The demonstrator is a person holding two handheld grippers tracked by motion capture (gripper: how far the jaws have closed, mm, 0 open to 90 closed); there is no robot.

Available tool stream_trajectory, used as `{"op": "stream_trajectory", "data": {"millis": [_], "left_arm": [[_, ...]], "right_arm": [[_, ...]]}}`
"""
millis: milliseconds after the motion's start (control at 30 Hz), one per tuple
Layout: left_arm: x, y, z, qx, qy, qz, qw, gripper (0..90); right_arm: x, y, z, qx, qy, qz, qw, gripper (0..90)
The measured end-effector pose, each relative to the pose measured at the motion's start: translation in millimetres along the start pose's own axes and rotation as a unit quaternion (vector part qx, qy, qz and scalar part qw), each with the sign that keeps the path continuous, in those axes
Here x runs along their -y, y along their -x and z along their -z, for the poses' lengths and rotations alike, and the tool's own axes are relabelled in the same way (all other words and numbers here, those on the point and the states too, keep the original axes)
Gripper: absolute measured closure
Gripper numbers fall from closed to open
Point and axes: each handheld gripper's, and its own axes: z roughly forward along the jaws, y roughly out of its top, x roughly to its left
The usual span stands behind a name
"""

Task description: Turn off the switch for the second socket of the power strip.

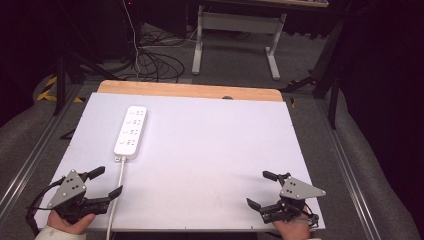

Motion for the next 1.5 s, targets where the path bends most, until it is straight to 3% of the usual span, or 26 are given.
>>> {"op": "stream_trajectory", "data": {"millis": [200, 367, 500, 567, 967, 1233, 1333, 1500], "left_arm": [[-1.3, 0.4, 2.5, -0.018, 0.002, -0.005, 0.9998, 18.7], [-1.8, -0.9, 4.4, -0.018, 0.005, 0.003, 0.9998, 17.7], [-2.5, -1.2, 4.9, -0.019, 0.000, -0.005, 0.9998, 17.7], [-3.0, -0.8, 5.3, -0.016, -0.006, 0.003, 0.9999, 17.8], [-8.4, 0.6, 11.5, -0.016, -0.015, -0.004, 0.9997, 32.2], [-11.6, -3.2, 15.2, -0.005, -0.017, 0.013, 0.9998, 36.1], [-14.7, -8.8, 17.7, 0.017, -0.029, 0.028, 0.9990, 40.3], [-20.4, -10.6, 19.0, 0.001, -0.025, 0.017, 0.9995, 40.6]], "right_arm": [[0.3, -0.2, -0.9, -0.005, -0.002, 0.000, 1.0000, 3.4], [0.3, -0.8, -2.1, -0.008, -0.004, 0.002, 1.0000, 3.4], [0.2, -1.1, -2.2, -0.009, -0.004, 0.004, 0.9999, 3.4], [0.3, -1.1, -2.5, -0.009, -0.004, 0.004, 0.9999, 3.4], [1.0, -0.5, -3.3, -0.016, -0.003, 0.001, 0.9999, 3.6], [0.7, -1.1, -4.1, -0.016, -0.006, 0.003, 0.9998, 3.7], [0.9, -0.9, -4.2, -0.018, -0.005, 0.002, 0.9998, 3.7], [0.9, -0.6, -4.0, -0.020, -0.004, 0.000, 0.9998, 3.7]]}}
